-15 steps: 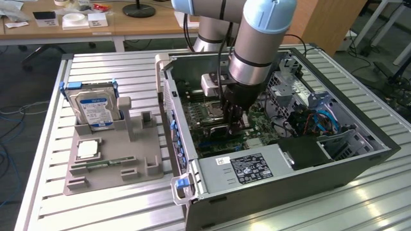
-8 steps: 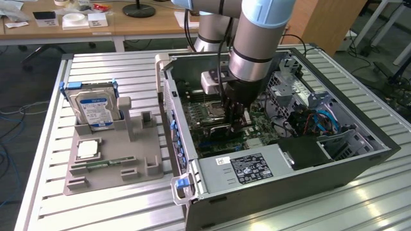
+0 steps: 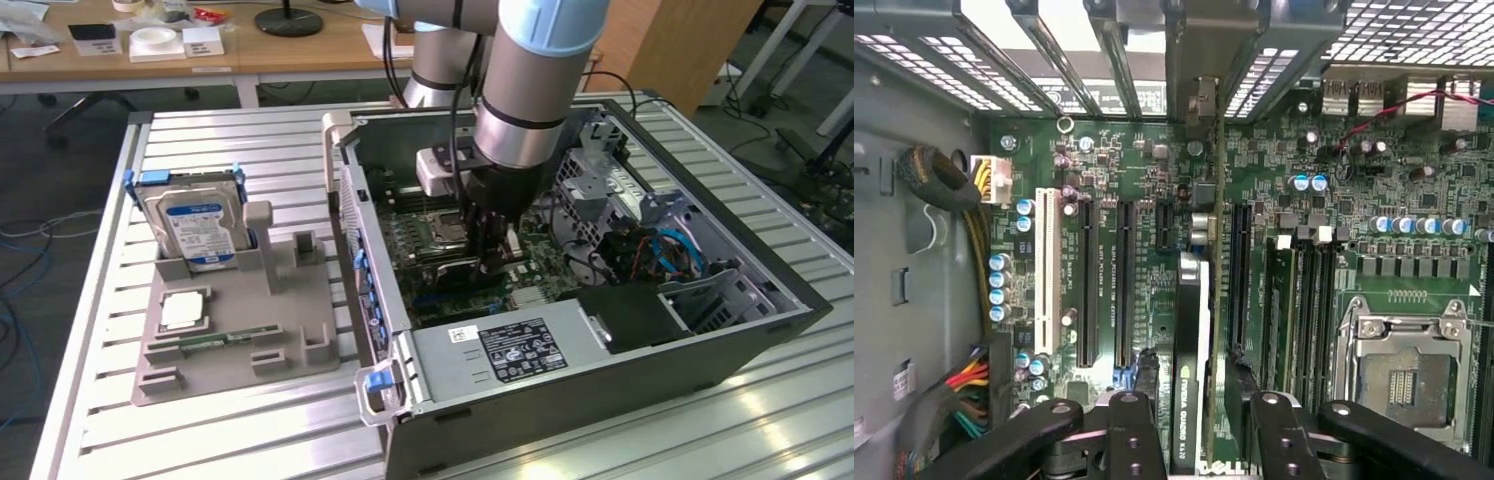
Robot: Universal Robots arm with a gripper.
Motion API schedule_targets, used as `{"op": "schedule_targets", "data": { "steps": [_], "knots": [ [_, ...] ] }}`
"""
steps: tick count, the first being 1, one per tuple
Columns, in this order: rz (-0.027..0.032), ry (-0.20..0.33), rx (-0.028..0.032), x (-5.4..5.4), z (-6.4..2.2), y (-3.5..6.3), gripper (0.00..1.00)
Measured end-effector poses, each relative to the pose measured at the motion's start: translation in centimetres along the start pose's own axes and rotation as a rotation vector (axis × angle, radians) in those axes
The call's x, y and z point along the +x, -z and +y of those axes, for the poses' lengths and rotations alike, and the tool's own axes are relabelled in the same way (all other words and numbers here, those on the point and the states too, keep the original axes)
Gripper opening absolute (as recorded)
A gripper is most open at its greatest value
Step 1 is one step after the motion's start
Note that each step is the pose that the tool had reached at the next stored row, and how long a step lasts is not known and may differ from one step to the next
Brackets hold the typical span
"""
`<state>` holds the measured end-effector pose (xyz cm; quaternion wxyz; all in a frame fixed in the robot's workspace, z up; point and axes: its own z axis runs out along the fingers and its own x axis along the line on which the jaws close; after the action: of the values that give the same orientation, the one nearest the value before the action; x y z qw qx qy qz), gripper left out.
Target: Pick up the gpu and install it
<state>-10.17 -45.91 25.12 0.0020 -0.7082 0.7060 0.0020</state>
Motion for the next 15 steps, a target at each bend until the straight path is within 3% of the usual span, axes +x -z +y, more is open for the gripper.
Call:
{"op": "schedule_targets", "data": {
  "steps": [7, 12, 15],
  "knots": [
    [-0.0002, 0.0, 0.0001, 0.0, 0.0, 1.71, 0.4],
    [-0.0002, 0.0, 0.0001, 0.0, 0.04, 1.74, 0.4],
    [-0.0002, 0.0, 0.0018, 0.0, 0.5, 1.74, 0.4]
  ]
}}
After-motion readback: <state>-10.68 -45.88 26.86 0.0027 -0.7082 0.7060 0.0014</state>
